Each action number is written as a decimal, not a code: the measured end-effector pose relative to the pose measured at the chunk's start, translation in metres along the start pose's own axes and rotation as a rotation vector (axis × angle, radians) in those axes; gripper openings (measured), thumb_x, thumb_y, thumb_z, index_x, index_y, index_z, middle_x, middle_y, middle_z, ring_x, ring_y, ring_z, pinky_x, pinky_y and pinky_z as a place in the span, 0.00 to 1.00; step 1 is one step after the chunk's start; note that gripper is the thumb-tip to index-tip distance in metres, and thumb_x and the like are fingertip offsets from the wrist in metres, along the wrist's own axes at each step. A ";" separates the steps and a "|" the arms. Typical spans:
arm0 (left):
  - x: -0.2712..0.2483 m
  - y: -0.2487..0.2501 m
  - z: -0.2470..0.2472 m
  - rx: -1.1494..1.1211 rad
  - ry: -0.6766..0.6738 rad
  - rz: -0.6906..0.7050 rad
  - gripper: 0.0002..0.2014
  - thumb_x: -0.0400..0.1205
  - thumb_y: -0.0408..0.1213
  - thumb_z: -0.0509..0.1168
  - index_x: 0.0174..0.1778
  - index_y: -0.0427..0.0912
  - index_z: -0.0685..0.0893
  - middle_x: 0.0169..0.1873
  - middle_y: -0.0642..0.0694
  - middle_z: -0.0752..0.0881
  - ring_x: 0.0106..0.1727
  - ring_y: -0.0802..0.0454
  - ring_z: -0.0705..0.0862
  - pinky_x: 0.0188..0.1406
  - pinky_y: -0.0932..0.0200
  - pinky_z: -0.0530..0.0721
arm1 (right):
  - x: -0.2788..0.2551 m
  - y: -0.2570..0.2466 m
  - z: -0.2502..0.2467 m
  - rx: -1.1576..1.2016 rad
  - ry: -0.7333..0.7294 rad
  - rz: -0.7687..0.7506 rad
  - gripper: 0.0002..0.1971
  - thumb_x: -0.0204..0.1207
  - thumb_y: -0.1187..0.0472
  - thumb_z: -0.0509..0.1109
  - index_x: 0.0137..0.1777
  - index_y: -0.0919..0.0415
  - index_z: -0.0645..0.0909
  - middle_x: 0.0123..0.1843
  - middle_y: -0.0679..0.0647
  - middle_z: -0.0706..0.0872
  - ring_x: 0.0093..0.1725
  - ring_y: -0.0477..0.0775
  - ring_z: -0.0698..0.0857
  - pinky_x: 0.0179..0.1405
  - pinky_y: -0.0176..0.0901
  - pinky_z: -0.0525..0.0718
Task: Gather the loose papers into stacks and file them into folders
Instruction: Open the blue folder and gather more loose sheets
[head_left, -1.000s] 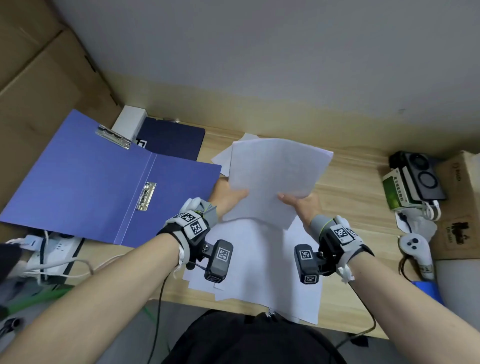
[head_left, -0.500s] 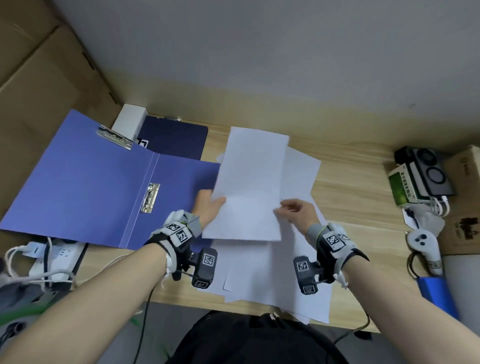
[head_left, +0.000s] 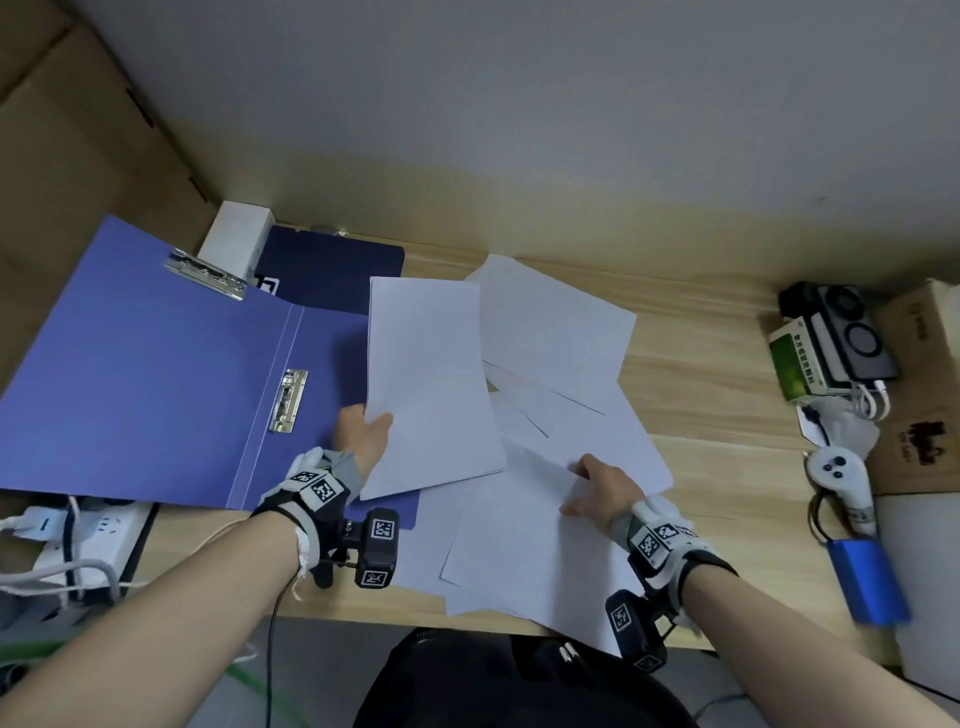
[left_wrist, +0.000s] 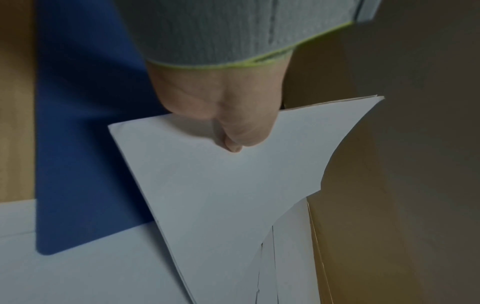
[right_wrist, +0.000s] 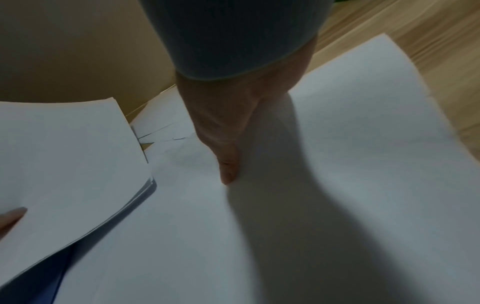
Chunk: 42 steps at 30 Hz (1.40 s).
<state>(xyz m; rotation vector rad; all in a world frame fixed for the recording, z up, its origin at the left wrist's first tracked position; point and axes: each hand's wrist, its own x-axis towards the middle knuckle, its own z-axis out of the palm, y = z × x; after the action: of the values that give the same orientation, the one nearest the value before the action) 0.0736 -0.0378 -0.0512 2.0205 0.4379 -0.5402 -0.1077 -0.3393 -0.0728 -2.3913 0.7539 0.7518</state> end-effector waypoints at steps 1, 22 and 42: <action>0.000 0.002 0.002 -0.006 0.000 -0.004 0.04 0.78 0.32 0.66 0.41 0.37 0.86 0.39 0.40 0.88 0.40 0.43 0.86 0.43 0.52 0.84 | 0.000 0.001 -0.001 0.047 -0.007 -0.021 0.28 0.61 0.51 0.81 0.62 0.46 0.77 0.56 0.48 0.85 0.55 0.54 0.83 0.55 0.45 0.81; 0.034 0.087 0.029 0.165 0.223 0.014 0.11 0.84 0.34 0.60 0.47 0.35 0.87 0.43 0.36 0.89 0.44 0.33 0.86 0.46 0.47 0.85 | 0.145 -0.012 -0.181 0.312 0.313 -0.098 0.16 0.71 0.54 0.79 0.55 0.60 0.84 0.46 0.61 0.89 0.47 0.66 0.87 0.44 0.53 0.84; 0.049 0.072 0.033 0.254 0.249 -0.162 0.13 0.84 0.33 0.60 0.58 0.34 0.87 0.54 0.33 0.89 0.53 0.32 0.87 0.55 0.43 0.86 | 0.193 -0.045 -0.185 0.089 0.184 -0.049 0.15 0.71 0.54 0.77 0.56 0.55 0.83 0.50 0.54 0.87 0.47 0.60 0.84 0.43 0.44 0.78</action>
<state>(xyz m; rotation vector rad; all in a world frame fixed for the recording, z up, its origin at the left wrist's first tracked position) 0.1451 -0.0972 -0.0406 2.3222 0.7181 -0.4617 0.1183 -0.4878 -0.0495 -2.4111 0.7816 0.4728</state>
